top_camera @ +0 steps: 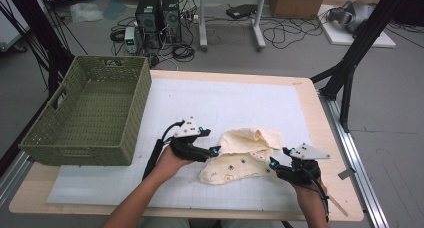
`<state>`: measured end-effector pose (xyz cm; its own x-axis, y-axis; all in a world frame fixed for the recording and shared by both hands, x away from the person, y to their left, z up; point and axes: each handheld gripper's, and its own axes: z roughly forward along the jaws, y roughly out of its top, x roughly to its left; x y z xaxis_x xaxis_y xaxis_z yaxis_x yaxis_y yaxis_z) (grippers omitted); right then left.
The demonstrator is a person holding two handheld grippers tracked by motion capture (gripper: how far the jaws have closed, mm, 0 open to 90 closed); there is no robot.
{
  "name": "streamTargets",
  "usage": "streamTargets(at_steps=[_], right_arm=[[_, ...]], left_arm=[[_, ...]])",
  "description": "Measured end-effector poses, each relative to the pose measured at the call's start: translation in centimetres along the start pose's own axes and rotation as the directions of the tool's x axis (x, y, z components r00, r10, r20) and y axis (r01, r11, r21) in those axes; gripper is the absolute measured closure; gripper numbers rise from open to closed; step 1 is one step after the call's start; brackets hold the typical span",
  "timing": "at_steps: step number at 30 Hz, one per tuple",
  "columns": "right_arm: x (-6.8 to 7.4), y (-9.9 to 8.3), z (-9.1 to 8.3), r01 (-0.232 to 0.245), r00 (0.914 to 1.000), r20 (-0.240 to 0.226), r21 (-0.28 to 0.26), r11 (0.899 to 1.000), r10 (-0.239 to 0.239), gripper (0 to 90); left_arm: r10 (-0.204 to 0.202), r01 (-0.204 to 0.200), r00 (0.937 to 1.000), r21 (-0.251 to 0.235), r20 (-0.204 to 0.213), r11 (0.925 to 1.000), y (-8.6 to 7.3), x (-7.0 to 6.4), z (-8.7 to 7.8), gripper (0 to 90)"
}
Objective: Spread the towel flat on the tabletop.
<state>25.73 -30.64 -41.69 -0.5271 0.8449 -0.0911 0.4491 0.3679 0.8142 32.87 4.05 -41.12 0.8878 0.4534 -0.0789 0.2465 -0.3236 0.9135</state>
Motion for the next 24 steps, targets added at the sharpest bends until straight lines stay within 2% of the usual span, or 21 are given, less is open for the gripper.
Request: streamTargets(at_steps=[2, 4, 8, 9, 10, 12, 13, 14, 16, 17, 18, 19, 20, 21, 22, 23, 24], right_arm=[[0.0, 0.0, 0.0, -0.009, 1.0, -0.005, -0.004, 1.0, 0.009, 40.7], [0.0, 0.0, 0.0, -0.008, 1.0, -0.006, -0.004, 1.0, 0.008, 40.5], [0.2, 0.1, 0.2, -0.01, 0.9998, -0.015, -0.003, 1.0, 0.01, 40.5], [0.3, 0.1, 0.2, -0.008, 0.9999, -0.015, -0.002, 1.0, 0.007, 40.5], [0.3, 0.1, 0.2, -0.005, 0.9999, -0.016, -0.002, 1.0, 0.005, 40.5], [0.3, 0.0, 0.3, -0.011, 0.9997, -0.021, 0.0, 1.0, 0.011, 40.4], [0.3, 0.0, 0.3, -0.011, 0.9997, -0.021, 0.0, 1.0, 0.011, 40.4], [0.3, 0.0, 0.4, -0.011, 0.9997, -0.023, 0.003, 1.0, 0.011, 40.4], [0.3, -0.2, 0.7, -0.023, 0.9992, -0.032, 0.011, 1.0, 0.023, 41.2], [0.4, -0.3, 0.9, -0.025, 0.999, -0.036, 0.013, 1.0, 0.026, 41.9], [0.4, -0.4, 1.1, -0.039, 0.9981, -0.046, 0.019, 0.999, 0.04, 43.6], [0.6, -0.5, 1.4, -0.055, 0.9965, -0.061, 0.022, 0.998, 0.056, 45.2], [0.7, -0.6, 1.7, -0.059, 0.9948, -0.082, 0.028, 0.998, 0.061, 46.5], [0.8, -0.7, 2.1, -0.055, 0.9947, -0.084, 0.041, 0.998, 0.058, 48.5], [0.9, -0.8, 2.6, -0.048, 0.9952, -0.082, 0.06, 0.997, 0.053, 51.6], [0.9, -0.8, 2.6, -0.048, 0.9952, -0.082, 0.06, 0.997, 0.053, 51.6], [1.1, -0.9, 3.3, -0.058, 0.9903, -0.12, 0.098, 0.993, 0.07, 56.6]], left_arm=[[0.026, -0.027, 0.9988, 0.023, 0.042, 0.9994, 0.2, -0.8, 1.4, 30.6], [0.035, -0.037, 0.9983, 0.029, 0.045, 0.9989, 0.2, -1.0, 1.8, 30.5], [0.058, -0.063, 0.9971, 0.095, 0.05, 0.9935, 0.0, -1.4, 3.7, 30.9], [0.064, -0.068, 0.9971, 0.108, 0.042, 0.9918, 0.0, -1.4, 4.1, 35.4], [0.086, -0.085, 0.9963, 0.145, 0.001, 0.9857, -0.1, -1.3, 4.6, 46.5], [0.098, -0.093, 0.9949, 0.169, -0.022, 0.9812, -0.3, -1.2, 4.7, 72.4], [0.098, -0.093, 0.9949, 0.169, -0.022, 0.9812, -0.3, -1.2, 4.7, 80.7], [0.093, -0.087, 0.9951, 0.173, -0.032, 0.9811, -0.3, -1.0, 4.6, 80.7], [0.058, -0.049, 0.9968, 0.15, -0.056, 0.9875, -0.3, -0.4, 4.1, 86.2], [0.026, -0.016, 0.9969, 0.128, -0.074, 0.9916, -0.3, 0.1, 3.7, 86.3], [-0.064, 0.071, 0.993, 0.071, -0.099, 0.995, -0.4, 1.0, 2.7, 86.3], [-0.064, 0.071, 0.993, 0.071, -0.099, 0.995, -0.4, 1.0, 2.7, 86.4], [-0.145, 0.149, 0.9822, 0.03, -0.12, 0.9883, -0.7, 2.1, 1.6, 86.4], [-0.145, 0.149, 0.9822, 0.03, -0.12, 0.9883, -0.7, 2.1, 1.6, 86.3], [-0.191, 0.194, 0.9712, 0.007, -0.142, 0.981, -1.2, 3.0, 0.4, 86.3], [-0.191, 0.194, 0.9712, 0.007, -0.142, 0.981, -1.2, 3.0, 0.4, 86.3], [-0.203, 0.206, 0.9667, 0.004, -0.156, 0.9785, -1.4, 3.5, -0.3, 86.3]])
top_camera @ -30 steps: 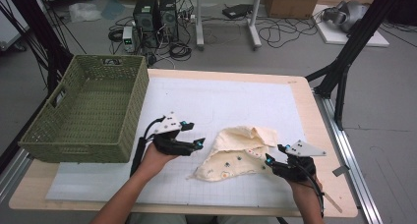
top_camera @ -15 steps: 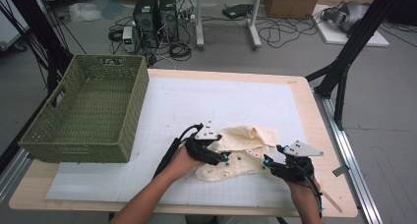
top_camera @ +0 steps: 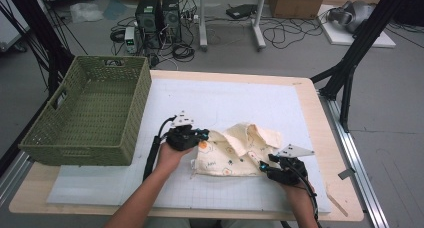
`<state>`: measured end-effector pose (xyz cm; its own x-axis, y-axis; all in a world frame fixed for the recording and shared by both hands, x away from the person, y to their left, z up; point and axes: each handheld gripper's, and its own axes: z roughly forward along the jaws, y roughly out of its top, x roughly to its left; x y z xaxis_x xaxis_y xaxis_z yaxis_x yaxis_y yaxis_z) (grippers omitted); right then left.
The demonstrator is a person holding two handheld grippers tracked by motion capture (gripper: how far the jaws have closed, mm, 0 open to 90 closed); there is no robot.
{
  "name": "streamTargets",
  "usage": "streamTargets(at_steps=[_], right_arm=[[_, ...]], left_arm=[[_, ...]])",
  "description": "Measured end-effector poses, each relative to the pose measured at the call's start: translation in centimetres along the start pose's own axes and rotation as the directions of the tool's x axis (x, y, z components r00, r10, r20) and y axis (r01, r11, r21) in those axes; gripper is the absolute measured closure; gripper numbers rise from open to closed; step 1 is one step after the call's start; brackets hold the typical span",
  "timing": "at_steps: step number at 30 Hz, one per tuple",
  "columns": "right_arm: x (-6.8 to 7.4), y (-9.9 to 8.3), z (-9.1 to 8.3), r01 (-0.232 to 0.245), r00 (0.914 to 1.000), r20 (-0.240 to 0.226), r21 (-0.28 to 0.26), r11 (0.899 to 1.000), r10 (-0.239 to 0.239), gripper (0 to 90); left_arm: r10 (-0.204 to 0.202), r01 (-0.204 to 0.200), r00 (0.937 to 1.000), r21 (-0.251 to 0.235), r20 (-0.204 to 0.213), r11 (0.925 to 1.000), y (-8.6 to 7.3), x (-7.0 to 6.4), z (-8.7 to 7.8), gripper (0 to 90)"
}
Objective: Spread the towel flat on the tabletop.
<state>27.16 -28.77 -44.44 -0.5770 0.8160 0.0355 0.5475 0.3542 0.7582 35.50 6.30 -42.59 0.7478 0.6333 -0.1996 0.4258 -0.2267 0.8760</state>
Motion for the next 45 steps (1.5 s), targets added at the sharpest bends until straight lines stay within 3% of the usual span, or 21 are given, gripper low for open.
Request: streamTargets(at_steps=[1, 6, 8, 11, 12, 14, 15, 16, 19, 21, 22, 23, 27, 30, 33, 34, 36, 37, 39, 42, 45], right_arm=[[0.1, 0.0, 0.3, -0.001, 0.9998, -0.019, 0.01, 1.0, 0.001, 62.0], [0.4, 0.1, 0.4, 0.006, 0.9961, -0.088, 0.018, 1.0, -0.004, 86.0], [0.6, 0.1, 0.3, 0.018, 0.9949, -0.1, 0.024, 1.0, -0.015, 87.3], [1.5, 0.3, 0.2, 0.058, 0.9787, -0.2, 0.059, 0.997, -0.045, 88.2], [1.5, 0.3, 0.2, 0.058, 0.9787, -0.2, 0.059, 0.997, -0.045, 88.2], [2.6, 0.4, 0.1, 0.101, 0.9637, -0.255, 0.074, 0.992, -0.079, 86.4], [2.6, 0.4, 0.1, 0.101, 0.9637, -0.255, 0.074, 0.992, -0.079, 86.4], [3.0, 0.6, 0.1, 0.113, 0.9624, -0.255, 0.066, 0.991, -0.093, 77.3], [2.9, 0.8, -0.1, 0.101, 0.9704, -0.223, 0.021, 0.995, -0.094, 65.5], [2.5, 1.0, -0.5, 0.08, 0.9786, -0.189, -0.018, 0.997, -0.082, 59.3], [2.3, 1.0, -0.8, 0.062, 0.9818, -0.178, -0.037, 0.997, -0.068, 57.2], [2.1, 1.0, -1.0, 0.05, 0.9854, -0.16, -0.055, 0.997, -0.059, 55.5], [1.3, 1.1, -1.6, 0.017, 0.9917, -0.125, -0.093, 0.995, -0.029, 53.4], [1.2, 1.0, -1.6, 0.015, 0.9933, -0.113, -0.091, 0.996, -0.026, 52.8], [1.2, 0.9, -1.5, 0.03, 0.9938, -0.104, -0.088, 0.996, -0.039, 52.4], [1.3, 0.9, -1.5, 0.034, 0.9939, -0.101, -0.086, 0.996, -0.043, 52.2], [1.3, 0.9, -1.5, 0.032, 0.9945, -0.097, -0.082, 0.996, -0.039, 52.0], [1.2, 0.8, -1.5, 0.03, 0.9943, -0.099, -0.08, 0.996, -0.038, 51.7], [1.2, 0.8, -1.5, 0.031, 0.9946, -0.096, -0.075, 0.997, -0.039, 51.7], [1.1, 0.7, -1.4, 0.035, 0.9946, -0.095, -0.071, 0.997, -0.041, 51.6], [1.1, 0.7, -1.4, 0.031, 0.9949, -0.094, -0.069, 0.997, -0.037, 51.2]], left_arm=[[-0.022, 0.022, 0.9995, -0.006, -0.021, 0.9997, -0.4, 0.9, -1.0, 86.3], [-0.047, 0.047, 0.9976, 0.0, -0.05, 0.9989, -1.5, 2.4, -2.8, 86.3], [-0.054, 0.056, 0.9972, 0.026, -0.051, 0.9981, -2.0, 2.9, -3.4, 86.4], [-0.065, 0.068, 0.9954, 0.035, -0.071, 0.9971, -3.1, 3.3, -4.7, 86.8], [-0.065, 0.068, 0.9954, 0.035, -0.071, 0.9971, -3.1, 3.3, -4.7, 86.9], [-0.042, 0.047, 0.9949, 0.057, -0.091, 0.9973, -3.7, 3.5, -5.5, 86.9], [-0.042, 0.047, 0.9949, 0.057, -0.091, 0.9973, -3.7, 3.5, -5.5, 86.8], [-0.04, 0.046, 0.9943, 0.058, -0.099, 0.9972, -3.9, 3.7, -5.9, 86.2], [-0.064, 0.067, 0.9939, 0.028, -0.09, 0.9974, -3.8, 3.9, -6.5, 58.3], [-0.063, 0.064, 0.994, 0.008, -0.089, 0.9979, -3.6, 3.8, -6.7, 47.1], [-0.041, 0.04, 0.9969, -0.029, -0.067, 0.9988, -3.1, 3.4, -7.2, 44.3], [-0.041, 0.04, 0.9969, -0.029, -0.067, 0.9988, -3.1, 3.4, -7.2, 43.7], [0.042, -0.041, 0.9991, -0.044, 0.005, 0.9982, -2.1, 2.1, -7.0, 42.9], [0.108, -0.109, 0.9903, 0.002, 0.087, 0.9941, -1.7, 0.2, -5.3, 42.1], [0.127, -0.131, 0.9855, 0.033, 0.112, 0.9908, -1.8, -0.6, -4.2, 41.5], [0.153, -0.163, 0.9789, 0.067, 0.136, 0.9844, -1.9, -1.3, -3.2, 41.3], [0.171, -0.187, 0.9728, 0.097, 0.156, 0.9775, -2.1, -1.9, -2.4, 41.3], [0.171, -0.187, 0.9728, 0.097, 0.156, 0.9775, -2.1, -1.9, -2.4, 41.3], [0.184, -0.208, 0.9669, 0.133, 0.177, 0.969, -2.5, -2.5, -1.4, 41.3], [0.183, -0.212, 0.9655, 0.15, 0.185, 0.9657, -2.6, -2.8, -0.9, 41.6], [0.204, -0.238, 0.9609, 0.184, 0.187, 0.9536, -2.9, -3.0, -0.4, 43.0]])
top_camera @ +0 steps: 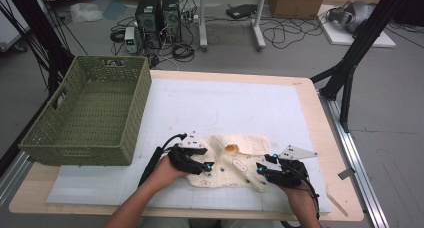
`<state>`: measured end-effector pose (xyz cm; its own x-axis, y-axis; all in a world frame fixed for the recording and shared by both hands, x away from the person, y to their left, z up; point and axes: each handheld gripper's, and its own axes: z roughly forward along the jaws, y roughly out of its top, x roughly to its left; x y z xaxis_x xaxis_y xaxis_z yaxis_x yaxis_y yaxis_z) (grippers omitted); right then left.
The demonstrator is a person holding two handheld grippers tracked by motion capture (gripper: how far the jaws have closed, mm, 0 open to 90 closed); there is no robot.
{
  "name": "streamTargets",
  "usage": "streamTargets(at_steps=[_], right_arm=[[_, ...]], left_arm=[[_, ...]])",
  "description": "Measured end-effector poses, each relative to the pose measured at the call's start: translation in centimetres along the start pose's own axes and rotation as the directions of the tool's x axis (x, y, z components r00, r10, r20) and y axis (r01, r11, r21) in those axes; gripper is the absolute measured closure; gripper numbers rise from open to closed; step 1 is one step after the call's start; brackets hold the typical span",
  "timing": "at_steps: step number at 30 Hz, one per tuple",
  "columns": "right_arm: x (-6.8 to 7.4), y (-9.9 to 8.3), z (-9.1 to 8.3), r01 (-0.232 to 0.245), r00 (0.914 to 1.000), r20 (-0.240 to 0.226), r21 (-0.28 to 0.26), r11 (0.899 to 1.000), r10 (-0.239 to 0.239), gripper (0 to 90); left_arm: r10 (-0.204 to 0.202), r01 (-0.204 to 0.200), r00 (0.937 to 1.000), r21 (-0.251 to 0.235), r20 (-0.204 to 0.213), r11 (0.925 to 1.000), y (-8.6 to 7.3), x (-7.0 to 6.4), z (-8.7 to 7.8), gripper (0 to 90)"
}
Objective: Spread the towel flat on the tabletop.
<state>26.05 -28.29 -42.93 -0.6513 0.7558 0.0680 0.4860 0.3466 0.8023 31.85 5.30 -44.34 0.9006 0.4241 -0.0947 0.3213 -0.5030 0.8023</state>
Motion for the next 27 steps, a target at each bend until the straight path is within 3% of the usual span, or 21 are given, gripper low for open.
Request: streamTargets(at_steps=[2, 6, 10, 12, 14, 15, 17, 19, 20, 21, 22, 23, 27], right_arm=[[0.0, 0.0, 0.0, -0.001, 1.0, 0.001, 0.003, 1.0, 0.001, 51.0], [0.0, 0.0, 0.1, 0.001, 1.0, 0.004, 0.006, 1.0, -0.001, 50.8], [0.1, 0.0, 0.2, 0.001, 1.0, 0.006, 0.009, 1.0, -0.001, 50.7], [0.1, -0.1, 0.2, 0.001, 1.0, 0.008, 0.009, 1.0, -0.001, 50.5], [0.1, -0.1, 0.2, -0.001, 1.0, 0.007, 0.01, 1.0, 0.0, 50.5], [0.1, -0.1, 0.2, -0.001, 1.0, 0.006, 0.01, 1.0, 0.001, 50.5], [0.1, -0.1, 0.3, -0.003, 1.0, 0.004, 0.012, 1.0, 0.003, 50.5], [0.0, -0.1, 0.3, 0.003, 1.0, 0.003, 0.012, 1.0, -0.003, 50.5], [0.1, 0.0, 0.4, -0.001, 1.0, 0.003, 0.016, 1.0, 0.001, 50.5], [0.1, 0.0, 0.4, 0.005, 1.0, 0.003, 0.012, 1.0, -0.005, 50.5], [0.1, 0.0, 0.4, 0.005, 1.0, 0.003, 0.012, 1.0, -0.005, 50.5], [0.2, 0.0, 0.5, 0.003, 1.0, 0.005, 0.015, 1.0, -0.003, 50.5], [0.2, 0.1, 0.6, 0.003, 0.9999, 0.011, 0.013, 1.0, -0.003, 50.5]], left_arm=[[0.032, -0.032, 0.9995, 0.031, -0.006, 0.999, -0.2, -0.2, 0.5, 46.3], [0.069, -0.068, 0.9972, 0.035, -0.029, 0.9971, -0.2, -0.4, 0.5, 53.7], [0.097, -0.095, 0.9946, 0.041, -0.037, 0.9946, -0.2, -0.4, 0.3, 81.1], [0.089, -0.088, 0.9952, 0.029, -0.042, 0.9957, -0.1, -0.3, 0.1, 85.7], [0.018, -0.019, 0.9995, -0.048, -0.028, 0.9987, 0.0, 0.5, -0.6, 86.5], [0.018, -0.019, 0.9995, -0.048, -0.028, 0.9987, 0.0, 0.5, -0.6, 86.7], [-0.05, 0.046, 0.9983, -0.117, -0.029, 0.992, 0.2, 1.5, -1.5, 87.0], [-0.065, 0.06, 0.997, -0.12, -0.041, 0.991, 0.3, 1.9, -1.8, 87.0], [-0.119, 0.107, 0.9909, -0.165, -0.063, 0.9805, 0.3, 2.6, -2.2, 87.1], [-0.142, 0.127, 0.9874, -0.182, -0.071, 0.975, 0.2, 3.0, -2.4, 87.1], [-0.142, 0.127, 0.9874, -0.182, -0.071, 0.975, 0.2, 3.0, -2.4, 87.1], [-0.161, 0.142, 0.9832, -0.191, -0.086, 0.9713, 0.1, 3.4, -2.5, 87.1], [-0.234, 0.198, 0.9566, -0.203, -0.174, 0.9591, -0.3, 4.9, -2.8, 87.1]])
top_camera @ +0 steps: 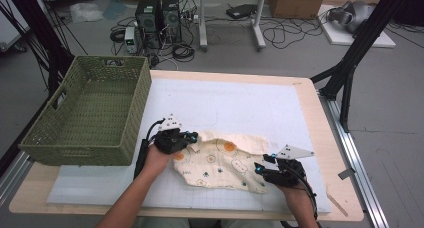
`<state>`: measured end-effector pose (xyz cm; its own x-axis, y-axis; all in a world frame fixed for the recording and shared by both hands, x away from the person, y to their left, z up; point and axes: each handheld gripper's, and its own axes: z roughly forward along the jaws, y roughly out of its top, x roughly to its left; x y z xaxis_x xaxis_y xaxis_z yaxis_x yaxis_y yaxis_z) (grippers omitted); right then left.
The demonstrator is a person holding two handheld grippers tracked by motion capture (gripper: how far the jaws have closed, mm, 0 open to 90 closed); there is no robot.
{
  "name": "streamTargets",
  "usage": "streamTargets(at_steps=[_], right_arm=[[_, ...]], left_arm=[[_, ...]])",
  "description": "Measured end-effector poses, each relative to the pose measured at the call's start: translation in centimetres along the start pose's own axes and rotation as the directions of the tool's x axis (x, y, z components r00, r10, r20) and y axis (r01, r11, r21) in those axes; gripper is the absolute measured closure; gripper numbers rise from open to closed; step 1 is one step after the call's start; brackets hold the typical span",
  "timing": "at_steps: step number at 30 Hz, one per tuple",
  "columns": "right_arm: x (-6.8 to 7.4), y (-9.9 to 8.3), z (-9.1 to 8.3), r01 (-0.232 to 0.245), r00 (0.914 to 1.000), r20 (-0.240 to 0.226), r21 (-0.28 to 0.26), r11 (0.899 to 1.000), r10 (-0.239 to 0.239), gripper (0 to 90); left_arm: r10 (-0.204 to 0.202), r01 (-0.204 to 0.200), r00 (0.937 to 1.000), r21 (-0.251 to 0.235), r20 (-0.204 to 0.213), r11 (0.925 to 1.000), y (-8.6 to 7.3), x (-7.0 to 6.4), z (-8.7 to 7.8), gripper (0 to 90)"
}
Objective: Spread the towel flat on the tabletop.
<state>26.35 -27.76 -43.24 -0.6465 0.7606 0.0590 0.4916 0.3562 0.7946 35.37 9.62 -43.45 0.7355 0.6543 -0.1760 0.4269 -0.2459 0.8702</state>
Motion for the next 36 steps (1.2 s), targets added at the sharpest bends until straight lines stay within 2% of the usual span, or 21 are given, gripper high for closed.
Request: streamTargets(at_steps=[1, 4, 8, 11, 13, 15, 16, 17, 18, 23, 24, 25, 26, 27, 28, 29, 31, 32, 33, 35, 36], right_arm=[[0.0, 0.1, 0.1, 0.0, 1.0, 0.006, 0.002, 1.0, 0.0, 50.5], [0.0, 0.2, 0.3, 0.008, 0.9997, 0.024, 0.004, 1.0, -0.008, 50.4], [0.2, 1.2, 1.5, 0.083, 0.9943, 0.066, 0.012, 0.996, -0.084, 46.0], [0.3, 1.8, 3.2, 0.147, 0.9866, 0.062, 0.061, 0.987, -0.151, 46.5], [0.2, 2.0, 4.5, 0.187, 0.9794, 0.06, 0.091, 0.978, -0.193, 51.1], [0.2, 2.2, 4.9, 0.195, 0.9781, 0.056, 0.092, 0.977, -0.2, 54.7], [-0.1, 2.4, 5.2, 0.194, 0.9789, 0.049, 0.08, 0.978, -0.198, 61.4], [-0.5, 2.8, 5.7, 0.199, 0.9789, 0.032, 0.085, 0.976, -0.202, 75.4], [-0.6, 3.0, 5.9, 0.196, 0.9797, 0.026, 0.087, 0.977, -0.199, 80.5], [-1.1, 4.4, 6.3, 0.203, 0.9768, 0.053, 0.075, 0.976, -0.208, 85.7], [-1.9, 5.3, 6.2, 0.155, 0.9849, 0.072, 0.038, 0.987, -0.157, 85.6], [-1.9, 5.3, 6.2, 0.155, 0.9849, 0.072, 0.038, 0.987, -0.157, 85.6], [-3.0, 6.2, 6.2, 0.123, 0.987, 0.102, 0.014, 0.992, -0.124, 85.6], [-3.0, 6.2, 6.2, 0.123, 0.987, 0.102, 0.014, 0.992, -0.124, 85.6], [-3.6, 6.6, 6.4, 0.101, 0.9873, 0.122, 0.015, 0.995, -0.102, 85.6], [-4.5, 7.2, 6.8, 0.069, 0.9834, 0.167, 0.019, 0.997, -0.071, 85.6], [-5.0, 7.4, 7.0, 0.052, 0.9794, 0.195, 0.008, 0.999, -0.053, 85.6], [-5.9, 7.7, 7.4, -0.001, 0.9634, 0.268, 0.01, 1.0, -0.001, 85.3], [-6.3, 7.7, 7.5, -0.028, 0.9517, 0.306, 0.0, 1.0, 0.026, 82.4], [-7.0, 7.6, 7.6, -0.087, 0.9271, 0.363, -0.034, 0.996, 0.094, 76.6], [-7.3, 7.5, 7.5, -0.099, 0.921, 0.375, -0.035, 0.994, 0.105, 75.2]], left_arm=[[-0.01, 0.01, 0.9994, 0.0, -0.033, 1.0, 0.1, 0.7, 0.1, 87.2], [-0.022, 0.022, 0.9983, -0.003, -0.055, 0.9998, 0.4, 1.3, 0.1, 87.2], [-0.037, 0.033, 0.9953, -0.038, -0.09, 0.9987, 1.0, 2.2, 0.0, 87.2], [-0.076, 0.075, 0.991, -0.012, -0.11, 0.9971, 0.5, 2.9, 0.4, 87.2], [-0.087, 0.085, 0.9892, -0.025, -0.118, 0.9961, 0.5, 3.0, 0.4, 87.2], [-0.083, 0.077, 0.9858, -0.051, -0.146, 0.9958, 0.7, 3.0, 0.3, 87.2], [-0.094, 0.085, 0.9834, -0.067, -0.155, 0.9941, 0.7, 3.0, 0.3, 87.3], [-0.101, 0.089, 0.9803, -0.077, -0.17, 0.9931, 0.7, 3.1, 0.3, 87.4], [-0.101, 0.089, 0.9803, -0.077, -0.17, 0.9931, 0.7, 3.1, 0.3, 87.4], [-0.134, 0.116, 0.9707, -0.1, -0.199, 0.9882, 0.6, 3.3, 0.7, 87.3], [-0.14, 0.121, 0.969, -0.104, -0.204, 0.9872, 0.6, 3.4, 0.8, 87.0], [-0.144, 0.124, 0.9682, -0.109, -0.204, 0.9863, 0.6, 3.4, 0.9, 87.0], [-0.145, 0.126, 0.967, -0.105, -0.209, 0.9865, 0.5, 3.5, 0.9, 82.8], [-0.151, 0.13, 0.9644, -0.106, -0.217, 0.9858, 0.5, 3.5, 0.9, 82.8], [-0.159, 0.138, 0.9625, -0.105, -0.22, 0.9848, 0.5, 3.5, 0.9, 78.1], [-0.18, 0.159, 0.9616, -0.115, -0.207, 0.9806, 0.5, 3.7, 0.8, 66.4], [-0.18, 0.157, 0.9619, -0.121, -0.206, 0.9802, 0.5, 3.6, 0.7, 60.3], [-0.174, 0.151, 0.9622, -0.125, -0.209, 0.9806, 0.7, 3.5, 0.4, 56.5], [-0.173, 0.149, 0.963, -0.127, -0.207, 0.9807, 0.8, 3.5, 0.1, 53.5], [-0.16, 0.136, 0.9642, -0.127, -0.211, 0.9825, 0.8, 3.4, -0.1, 50.5], [-0.127, 0.102, 0.9662, -0.12, -0.225, 0.9875, 0.9, 3.2, -0.5, 49.3]])
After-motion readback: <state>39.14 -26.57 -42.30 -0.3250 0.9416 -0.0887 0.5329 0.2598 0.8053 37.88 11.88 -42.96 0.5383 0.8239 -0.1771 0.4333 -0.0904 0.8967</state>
